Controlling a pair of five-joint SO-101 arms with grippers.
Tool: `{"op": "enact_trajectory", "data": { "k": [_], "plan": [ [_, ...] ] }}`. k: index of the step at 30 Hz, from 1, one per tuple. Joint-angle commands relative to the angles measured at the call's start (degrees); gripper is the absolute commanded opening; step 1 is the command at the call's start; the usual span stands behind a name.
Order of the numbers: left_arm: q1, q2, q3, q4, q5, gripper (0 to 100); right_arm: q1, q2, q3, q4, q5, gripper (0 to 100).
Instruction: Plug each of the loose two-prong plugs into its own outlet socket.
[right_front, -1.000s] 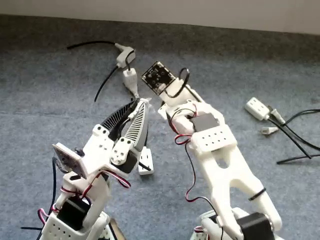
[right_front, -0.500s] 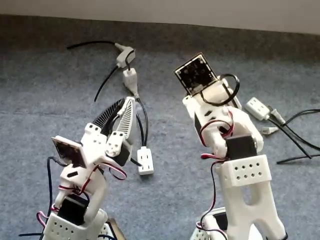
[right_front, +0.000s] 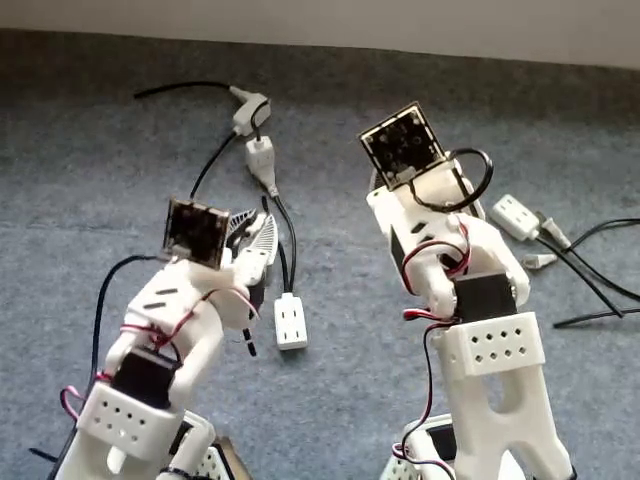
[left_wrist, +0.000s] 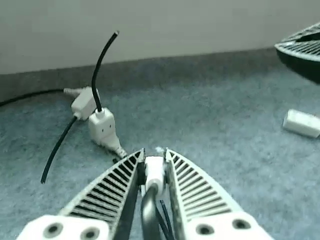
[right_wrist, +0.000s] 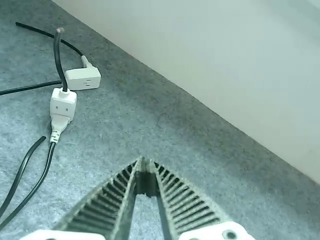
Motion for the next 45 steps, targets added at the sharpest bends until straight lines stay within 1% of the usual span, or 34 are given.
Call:
{"op": "enact_trajectory", "data": {
  "k": [1, 6, 8, 10, 12, 16, 19, 20, 22, 24, 30, 32, 38, 40, 43, 45],
  "plan": [
    [1.71, 17.89, -17.19, 12.75, -7.74, 1, 0.75, -1.63, -3.74, 0.22, -0.79, 0.8],
    [6.02, 28.62, -30.99, 26.64, -17.58, 1, 0.75, -1.63, -3.65, 0.22, -0.79, 0.8],
    [8.57, 30.81, -34.77, 31.56, -20.84, 1, 0.75, -1.63, -3.65, 0.22, -0.79, 0.8],
    [10.77, 32.92, -37.49, 34.99, -22.59, 1, 0.75, -1.63, -3.65, 0.22, -0.79, 0.8],
    [12.0, 35.21, -39.34, 36.75, -22.77, 1, 0.75, -1.63, -3.65, 0.22, -0.79, 0.8],
    [11.74, 42.86, -43.03, 39.56, -22.59, 1, 0.75, -1.63, -3.65, 0.22, -0.79, 0.8],
    [10.07, 50.24, -47.08, 42.37, -17.05, 1, 0.75, -1.63, -3.65, 0.22, -0.79, 0.8],
    [9.8, 52.62, -48.4, 43.16, -16.62, 1, 0.75, -1.63, -3.65, 0.22, -0.79, 0.8],
    [9.98, 57.1, -50.68, 44.92, -17.85, 1, 0.75, -1.63, -3.65, 0.22, -0.79, 0.8],
    [10.68, 60.26, -52.0, 46.33, -20.66, 1, 0.75, -1.63, -3.65, 0.22, -0.79, 0.8],
    [11.47, 62.02, -52.18, 46.59, -33.49, 1, 0.75, -1.63, -3.65, 0.22, -0.7, 0.8],
    [11.91, 61.93, -52.0, 46.77, -34.9, 1, 0.75, -1.63, -3.65, 0.22, -0.7, 0.8],
    [16.48, 61.85, -44.62, 46.24, -34.73, 1, 0.75, -1.63, -3.65, 0.13, -0.62, 0.8],
    [18.77, 60.0, -42.42, 44.84, -31.74, 1, 0.75, -1.63, -3.65, 0.13, -0.62, 0.8],
    [21.85, 51.12, -37.05, 40.35, -25.23, 1, 0.75, -1.63, -3.65, 0.13, -0.62, 0.8],
    [24.13, 42.07, -33.01, 38.77, -23.65, 1, 0.75, -1.63, -3.65, 0.13, -0.7, 0.8]
  ]
}}
